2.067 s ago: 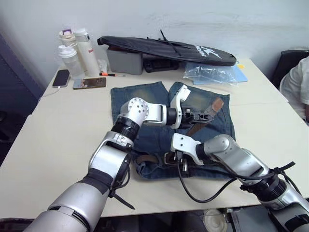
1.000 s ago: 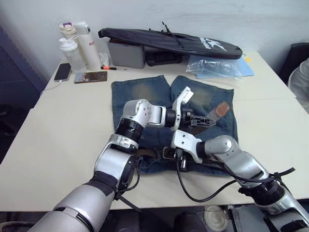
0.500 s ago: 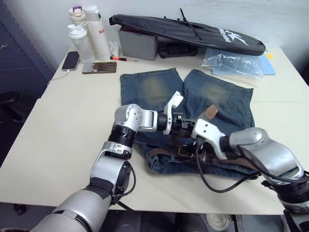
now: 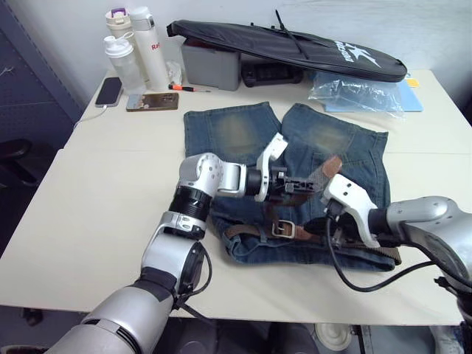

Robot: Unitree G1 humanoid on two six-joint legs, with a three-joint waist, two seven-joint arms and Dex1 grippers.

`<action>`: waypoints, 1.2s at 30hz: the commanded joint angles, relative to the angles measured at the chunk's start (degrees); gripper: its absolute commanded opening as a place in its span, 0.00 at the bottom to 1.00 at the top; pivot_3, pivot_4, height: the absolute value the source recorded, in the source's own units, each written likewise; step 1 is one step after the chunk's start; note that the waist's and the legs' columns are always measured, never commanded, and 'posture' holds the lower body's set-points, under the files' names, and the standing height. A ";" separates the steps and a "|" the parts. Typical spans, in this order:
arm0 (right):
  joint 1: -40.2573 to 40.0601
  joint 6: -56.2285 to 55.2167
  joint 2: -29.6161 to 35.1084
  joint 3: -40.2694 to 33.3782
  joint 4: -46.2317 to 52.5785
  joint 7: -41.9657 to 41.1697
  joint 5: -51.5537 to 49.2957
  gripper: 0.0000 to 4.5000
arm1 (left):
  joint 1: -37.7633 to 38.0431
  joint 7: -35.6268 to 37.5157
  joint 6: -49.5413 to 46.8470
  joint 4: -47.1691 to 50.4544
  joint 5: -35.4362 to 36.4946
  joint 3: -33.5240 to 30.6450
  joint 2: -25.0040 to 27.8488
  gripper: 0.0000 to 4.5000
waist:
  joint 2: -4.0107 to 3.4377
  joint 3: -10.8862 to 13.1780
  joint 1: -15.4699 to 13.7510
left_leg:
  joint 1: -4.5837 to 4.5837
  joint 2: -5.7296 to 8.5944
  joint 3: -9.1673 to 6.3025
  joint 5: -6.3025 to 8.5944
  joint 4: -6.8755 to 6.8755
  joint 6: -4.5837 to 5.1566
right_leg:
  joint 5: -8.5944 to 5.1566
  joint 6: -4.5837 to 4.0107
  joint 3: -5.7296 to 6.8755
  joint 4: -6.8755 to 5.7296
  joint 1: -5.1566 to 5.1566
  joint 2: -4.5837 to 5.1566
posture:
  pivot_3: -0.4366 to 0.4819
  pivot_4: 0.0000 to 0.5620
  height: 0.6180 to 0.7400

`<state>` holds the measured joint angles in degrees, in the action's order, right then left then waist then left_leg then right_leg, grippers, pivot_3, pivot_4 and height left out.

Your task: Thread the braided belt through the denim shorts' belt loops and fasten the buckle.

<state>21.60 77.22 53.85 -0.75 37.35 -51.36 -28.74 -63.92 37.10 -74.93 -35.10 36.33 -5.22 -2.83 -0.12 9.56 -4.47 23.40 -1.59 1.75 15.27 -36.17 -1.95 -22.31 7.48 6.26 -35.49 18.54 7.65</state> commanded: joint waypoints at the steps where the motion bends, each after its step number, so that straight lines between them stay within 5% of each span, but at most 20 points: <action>1: -3.10 1.53 4.04 -5.88 4.03 -1.34 -3.53 0.01 | -1.87 2.35 2.88 -0.85 -0.68 2.10 -1.43 0.00 | 0.00 0.00 -0.01 | -0.01 -0.01 0.02 0.00 0.01 0.00 | 0.00 0.00 -0.01 0.01 0.00 0.00 | 0.48 0.27 0.23; 9: -9.30 0.07 6.73 -13.88 6.89 0.94 -6.37 0.01 | 0.10 7.66 19.50 -1.43 -14.67 19.77 -0.03 0.00 | 0.00 0.00 0.10 | -0.07 -0.01 0.16 0.01 0.06 0.00 | 0.00 0.00 -0.08 0.05 0.00 -0.01 | 0.48 0.27 0.23; 21: -9.28 -18.56 6.35 -13.46 5.65 8.50 1.89 0.01 | 2.30 13.94 37.19 6.54 -26.37 28.30 7.85 0.00 | -0.04 0.00 0.07 | -0.10 -0.10 0.30 0.00 -0.01 0.00 | 0.05 -0.08 -0.09 -0.04 0.09 0.02 | 0.48 0.27 0.23; 24: -7.23 -24.00 7.25 -11.04 2.65 7.59 3.89 0.21 | 3.20 15.08 40.50 9.66 -28.14 29.62 8.61 0.00 | -0.05 0.00 -0.04 | -0.09 -0.08 0.30 0.00 0.00 0.00 | 0.05 -0.07 -0.09 -0.05 0.09 0.02 | 0.48 0.27 0.23; 27: -5.37 -28.94 9.53 -6.74 0.96 6.79 7.73 0.52 | 3.29 15.22 42.72 11.39 -30.05 30.46 8.66 0.00 | -0.05 0.00 -0.01 | -0.08 -0.08 0.29 0.00 -0.01 0.01 | 0.05 -0.06 -0.07 -0.06 0.07 0.01 | 0.48 0.27 0.23; 36: 0.13 -35.56 11.54 1.15 -3.35 5.06 14.61 0.52 | 3.53 15.86 45.55 12.38 -34.37 32.03 8.82 0.00 | -0.08 0.00 0.47 | -0.11 -0.12 0.31 -0.03 -0.20 0.05 | 0.06 -0.06 -0.09 -0.30 0.10 0.02 | 0.48 0.27 0.23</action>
<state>20.46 42.92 64.67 0.82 33.67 -45.98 -15.43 -60.20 52.51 -30.50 -24.93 2.67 26.64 5.84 -0.20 9.56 -4.00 23.29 -1.71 2.06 15.24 -36.42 -1.89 -22.26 7.42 6.16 -35.82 18.64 7.68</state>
